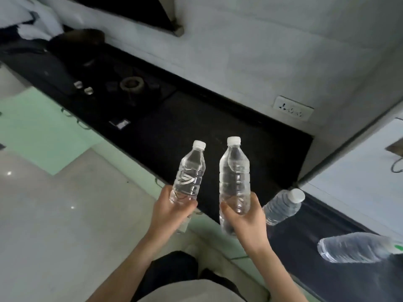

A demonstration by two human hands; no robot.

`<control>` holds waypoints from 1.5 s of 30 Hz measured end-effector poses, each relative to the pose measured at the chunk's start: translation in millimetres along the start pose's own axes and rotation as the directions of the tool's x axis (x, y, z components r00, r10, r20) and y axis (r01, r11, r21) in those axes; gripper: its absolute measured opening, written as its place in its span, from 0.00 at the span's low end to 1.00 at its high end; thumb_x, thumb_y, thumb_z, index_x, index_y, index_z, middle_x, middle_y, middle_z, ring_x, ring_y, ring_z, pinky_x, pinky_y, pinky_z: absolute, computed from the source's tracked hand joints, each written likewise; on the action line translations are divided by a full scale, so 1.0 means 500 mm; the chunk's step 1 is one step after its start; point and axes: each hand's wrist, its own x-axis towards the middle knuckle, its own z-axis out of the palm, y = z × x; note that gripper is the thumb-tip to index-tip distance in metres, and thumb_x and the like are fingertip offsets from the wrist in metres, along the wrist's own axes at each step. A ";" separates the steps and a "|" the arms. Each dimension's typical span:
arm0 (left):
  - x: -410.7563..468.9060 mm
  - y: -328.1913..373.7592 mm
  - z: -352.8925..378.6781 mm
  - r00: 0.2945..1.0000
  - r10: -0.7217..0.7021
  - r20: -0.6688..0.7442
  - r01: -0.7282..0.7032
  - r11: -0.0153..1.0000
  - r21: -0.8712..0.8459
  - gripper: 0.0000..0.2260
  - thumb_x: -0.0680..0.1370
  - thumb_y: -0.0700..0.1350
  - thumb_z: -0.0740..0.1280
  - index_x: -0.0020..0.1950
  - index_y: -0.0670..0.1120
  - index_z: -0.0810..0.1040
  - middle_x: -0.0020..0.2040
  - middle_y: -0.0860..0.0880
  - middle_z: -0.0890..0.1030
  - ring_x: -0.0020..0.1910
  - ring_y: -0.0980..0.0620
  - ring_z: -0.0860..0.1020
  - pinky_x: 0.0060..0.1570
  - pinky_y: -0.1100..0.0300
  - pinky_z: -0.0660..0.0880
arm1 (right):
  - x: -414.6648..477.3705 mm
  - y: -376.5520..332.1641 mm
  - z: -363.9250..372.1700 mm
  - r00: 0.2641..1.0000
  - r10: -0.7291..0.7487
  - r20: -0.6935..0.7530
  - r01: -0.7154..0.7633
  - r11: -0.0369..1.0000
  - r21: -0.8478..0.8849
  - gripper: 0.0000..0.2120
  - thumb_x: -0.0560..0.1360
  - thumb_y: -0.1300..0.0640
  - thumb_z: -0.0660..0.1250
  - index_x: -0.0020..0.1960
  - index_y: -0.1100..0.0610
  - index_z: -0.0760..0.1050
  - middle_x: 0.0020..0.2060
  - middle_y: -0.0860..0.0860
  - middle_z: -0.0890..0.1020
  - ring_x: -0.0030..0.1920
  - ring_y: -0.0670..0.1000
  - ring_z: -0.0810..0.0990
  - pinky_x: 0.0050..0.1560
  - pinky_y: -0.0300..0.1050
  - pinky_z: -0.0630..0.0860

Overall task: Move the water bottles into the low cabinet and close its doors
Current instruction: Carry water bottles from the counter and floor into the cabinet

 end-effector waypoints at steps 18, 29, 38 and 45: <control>-0.195 -0.257 -0.468 0.755 -0.287 -0.590 0.177 0.955 -0.238 0.17 0.69 0.43 0.78 0.48 0.43 0.72 0.36 0.51 0.81 0.27 0.62 0.78 0.26 0.68 0.72 | -0.113 -0.027 0.481 0.849 -0.080 0.522 0.238 0.940 -0.244 0.15 0.68 0.54 0.76 0.50 0.50 0.74 0.38 0.48 0.84 0.34 0.48 0.84 0.36 0.52 0.83; -0.393 -0.496 -0.854 0.497 -0.483 -0.721 0.296 0.875 -0.382 0.17 0.68 0.49 0.77 0.47 0.46 0.72 0.39 0.52 0.81 0.38 0.53 0.81 0.36 0.54 0.76 | -0.382 -0.060 0.906 0.616 -0.104 0.781 0.387 0.903 -0.185 0.16 0.67 0.56 0.78 0.51 0.51 0.76 0.41 0.47 0.83 0.34 0.43 0.82 0.31 0.41 0.79; -0.362 -0.588 -1.044 0.327 -0.591 -0.738 0.250 0.807 -0.535 0.16 0.67 0.47 0.78 0.45 0.46 0.72 0.36 0.52 0.83 0.35 0.54 0.82 0.34 0.58 0.74 | -0.426 -0.114 1.183 0.488 -0.090 0.868 0.449 0.879 -0.161 0.15 0.68 0.58 0.77 0.51 0.50 0.76 0.39 0.47 0.83 0.35 0.44 0.82 0.32 0.39 0.79; -0.178 -0.637 -1.233 0.344 -0.654 -0.674 0.313 0.756 -0.575 0.16 0.66 0.48 0.77 0.48 0.48 0.74 0.39 0.52 0.83 0.34 0.55 0.82 0.34 0.56 0.79 | -0.347 -0.151 1.472 0.480 -0.065 0.875 0.455 0.871 -0.185 0.15 0.67 0.56 0.78 0.51 0.54 0.77 0.40 0.48 0.83 0.34 0.44 0.82 0.32 0.39 0.78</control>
